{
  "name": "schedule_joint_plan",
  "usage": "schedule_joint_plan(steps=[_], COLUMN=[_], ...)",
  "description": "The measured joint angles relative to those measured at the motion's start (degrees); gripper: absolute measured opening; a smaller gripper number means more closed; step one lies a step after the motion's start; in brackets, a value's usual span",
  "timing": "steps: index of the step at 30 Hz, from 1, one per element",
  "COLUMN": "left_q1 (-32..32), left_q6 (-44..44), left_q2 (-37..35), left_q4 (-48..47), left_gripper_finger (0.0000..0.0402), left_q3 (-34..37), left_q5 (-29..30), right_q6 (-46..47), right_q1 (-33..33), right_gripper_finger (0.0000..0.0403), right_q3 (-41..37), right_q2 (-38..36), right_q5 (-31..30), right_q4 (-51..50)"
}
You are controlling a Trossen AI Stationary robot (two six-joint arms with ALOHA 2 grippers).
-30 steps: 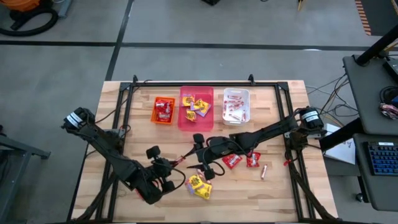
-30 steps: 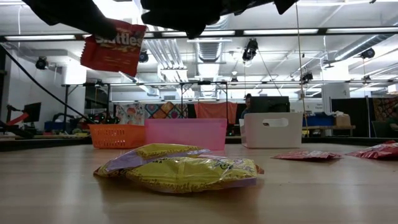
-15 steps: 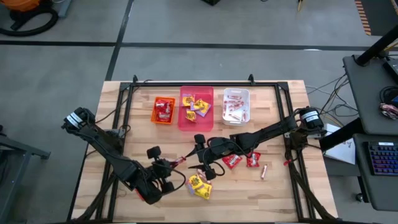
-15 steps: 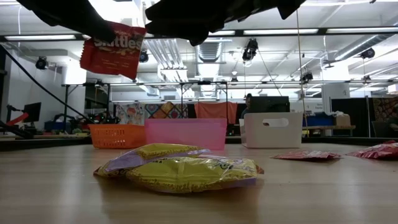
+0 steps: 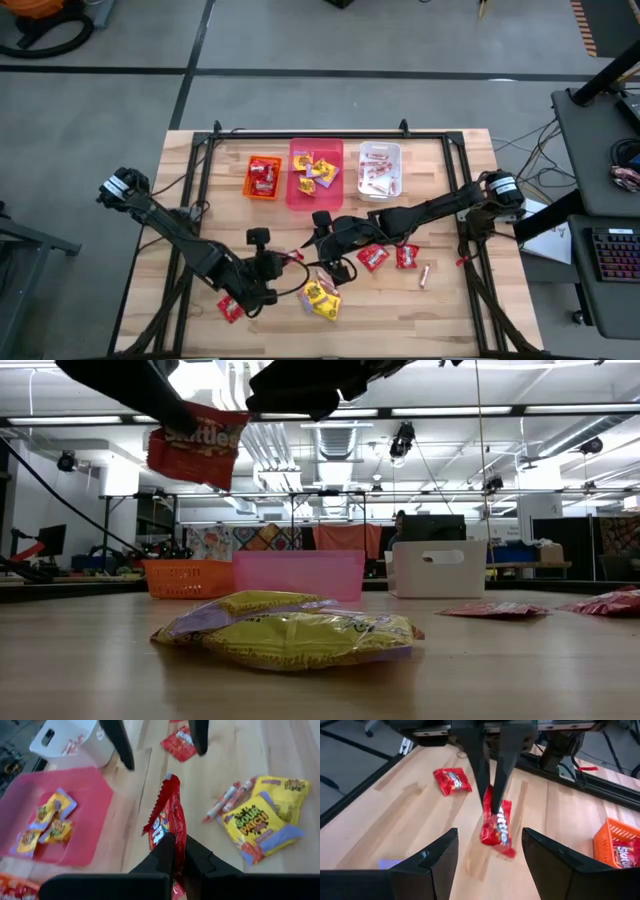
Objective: Organize candy in baskets
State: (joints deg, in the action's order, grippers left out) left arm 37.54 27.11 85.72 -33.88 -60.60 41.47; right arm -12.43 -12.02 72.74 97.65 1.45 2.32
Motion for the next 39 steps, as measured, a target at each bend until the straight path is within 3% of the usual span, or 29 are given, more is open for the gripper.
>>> schedule_joint_plan(steps=[3,8,15,24,31,39], left_q1=[-0.04,-0.04,-5.23,-25.49,-44.59,-52.04], left_q6=[-3.0,-9.17,-8.4,-7.54,2.26,6.43], left_q2=[-1.01,-3.15,-12.07,-27.78,-32.91,-33.38], left_q4=[5.37,22.3,23.48,20.32,19.17,19.91], left_gripper_finger=[0.0,0.0,0.0,0.0,0.0,0.0], left_q3=[1.75,8.4,16.28,27.08,31.36,34.52], left_q5=[-0.06,-0.7,-1.95,-10.66,-18.46,-20.07], right_q6=[1.11,3.84,7.26,9.14,8.09,7.97], right_q1=[-0.06,-0.08,-0.06,0.07,0.72,0.79], right_gripper_finger=[0.021,0.021,0.021,0.021,0.021,0.021], right_q3=[0.87,1.04,1.0,1.02,1.02,1.01], right_q2=[0.0,0.0,-2.72,-7.72,-6.81,-5.27], right_q5=[0.15,0.11,-0.35,-3.18,-3.15,-3.09], right_q4=[-0.52,-3.03,-8.14,-14.45,-14.04,-14.0])
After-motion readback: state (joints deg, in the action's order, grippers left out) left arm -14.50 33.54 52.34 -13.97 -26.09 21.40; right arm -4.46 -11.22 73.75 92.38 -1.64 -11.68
